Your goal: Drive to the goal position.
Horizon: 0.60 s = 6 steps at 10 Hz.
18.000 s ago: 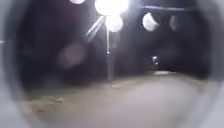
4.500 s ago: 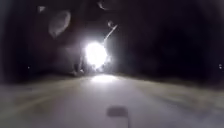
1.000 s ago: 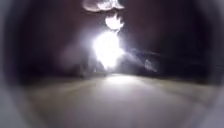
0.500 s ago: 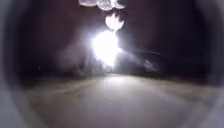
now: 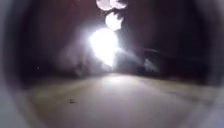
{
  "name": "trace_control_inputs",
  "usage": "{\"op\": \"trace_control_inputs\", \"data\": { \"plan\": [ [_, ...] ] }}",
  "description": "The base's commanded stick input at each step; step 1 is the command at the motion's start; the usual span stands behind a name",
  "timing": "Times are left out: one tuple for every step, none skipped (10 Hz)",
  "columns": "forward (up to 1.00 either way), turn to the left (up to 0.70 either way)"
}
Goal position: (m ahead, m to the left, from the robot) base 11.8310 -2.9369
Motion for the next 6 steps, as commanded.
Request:
{"op": "trace_control_inputs", "data": {
  "plan": [
    [1.0, 0.0],
    [1.0, 0.0],
    [1.0, 0.0],
    [1.0, 0.0],
    [1.0, 0.0],
    [1.0, 0.0]
  ]
}}
